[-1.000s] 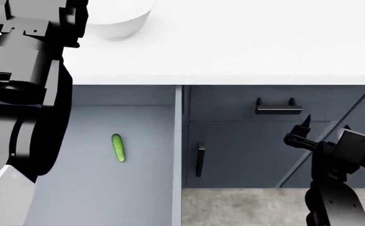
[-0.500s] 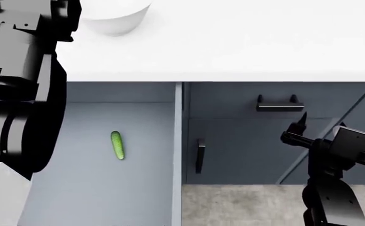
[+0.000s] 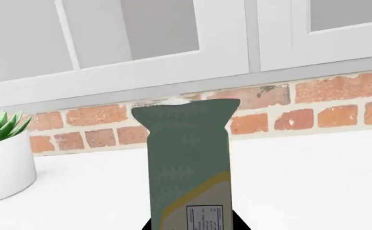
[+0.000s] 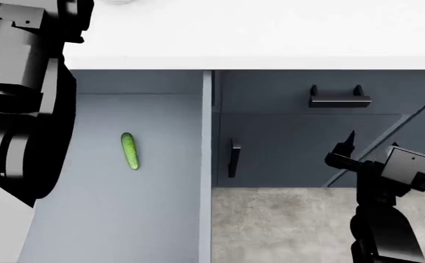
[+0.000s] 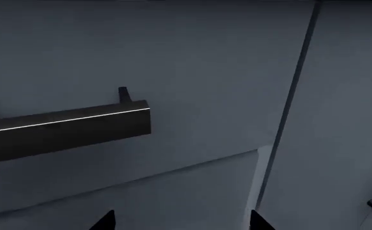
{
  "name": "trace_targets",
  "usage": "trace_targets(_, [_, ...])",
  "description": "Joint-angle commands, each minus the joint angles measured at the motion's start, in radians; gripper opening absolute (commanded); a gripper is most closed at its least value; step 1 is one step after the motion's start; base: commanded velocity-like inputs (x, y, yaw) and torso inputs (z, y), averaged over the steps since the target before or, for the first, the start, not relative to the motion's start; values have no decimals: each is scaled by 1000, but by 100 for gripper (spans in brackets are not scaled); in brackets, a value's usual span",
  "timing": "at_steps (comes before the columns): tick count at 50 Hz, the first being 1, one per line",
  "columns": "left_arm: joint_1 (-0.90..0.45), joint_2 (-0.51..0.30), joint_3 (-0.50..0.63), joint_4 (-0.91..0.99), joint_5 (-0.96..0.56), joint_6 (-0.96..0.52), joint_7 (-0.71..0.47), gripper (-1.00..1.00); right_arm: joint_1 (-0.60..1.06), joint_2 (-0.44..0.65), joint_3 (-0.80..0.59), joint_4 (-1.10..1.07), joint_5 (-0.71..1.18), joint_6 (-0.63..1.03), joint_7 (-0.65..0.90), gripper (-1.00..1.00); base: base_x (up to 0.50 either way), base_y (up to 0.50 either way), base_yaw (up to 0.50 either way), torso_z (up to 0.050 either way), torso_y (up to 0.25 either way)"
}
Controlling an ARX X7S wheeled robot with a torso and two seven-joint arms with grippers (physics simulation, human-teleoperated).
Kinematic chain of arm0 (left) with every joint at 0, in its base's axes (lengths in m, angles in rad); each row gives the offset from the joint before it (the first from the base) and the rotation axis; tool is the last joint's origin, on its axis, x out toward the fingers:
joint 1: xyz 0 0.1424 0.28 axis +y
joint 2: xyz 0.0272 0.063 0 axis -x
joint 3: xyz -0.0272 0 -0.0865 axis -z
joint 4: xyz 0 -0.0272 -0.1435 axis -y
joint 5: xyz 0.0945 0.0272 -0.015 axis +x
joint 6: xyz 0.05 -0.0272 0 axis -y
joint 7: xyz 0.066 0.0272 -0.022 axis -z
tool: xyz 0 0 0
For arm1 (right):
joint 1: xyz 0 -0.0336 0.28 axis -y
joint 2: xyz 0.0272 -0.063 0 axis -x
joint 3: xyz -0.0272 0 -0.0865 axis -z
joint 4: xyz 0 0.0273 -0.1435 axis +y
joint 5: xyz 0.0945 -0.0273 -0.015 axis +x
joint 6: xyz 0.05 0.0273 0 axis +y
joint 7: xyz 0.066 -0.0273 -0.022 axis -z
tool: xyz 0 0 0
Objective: Place the bar in the bowl and close the drawer.
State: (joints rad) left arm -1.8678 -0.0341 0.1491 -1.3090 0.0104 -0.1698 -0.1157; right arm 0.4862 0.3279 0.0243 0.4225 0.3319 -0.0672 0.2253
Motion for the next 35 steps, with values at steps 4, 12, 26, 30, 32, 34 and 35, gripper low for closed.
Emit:
trace_targets(4, [-24, 1, 4, 0, -13, -2, 2, -100, 5, -2, -5, 3, 5, -2, -5, 100, 0, 0, 0, 0, -69])
trace_targets(12, [-27, 0, 8, 0, -12, -2, 3, -100, -5, 1, -7, -24, 12, 9, -6, 100, 0, 0, 0, 0, 0])
trace_targets(26, [-32, -1, 18, 0, -11, -11, 2, -100, -8, 3, -12, -45, 18, 21, -3, 100, 0, 0, 0, 0, 0])
trace_targets(30, [-31, -4, 18, 0, -12, -12, -3, -100, -6, 4, -12, -43, 18, 21, -3, 100, 0, 0, 0, 0, 0])
trace_targets(32, [-32, -4, 18, 0, -12, -12, -6, 100, -5, 5, -12, -43, 19, 21, -3, 100, 0, 0, 0, 0, 0])
trace_targets(34, [-33, -5, 19, 0, -12, -11, -8, 100, -2, 5, -13, -41, 19, 23, -3, 100, 0, 0, 0, 0, 0])
trace_targets(35, [-33, -5, 19, 0, -12, -11, -10, 100, 0, 5, -14, -36, 19, 21, -5, 100, 0, 0, 0, 0, 0])
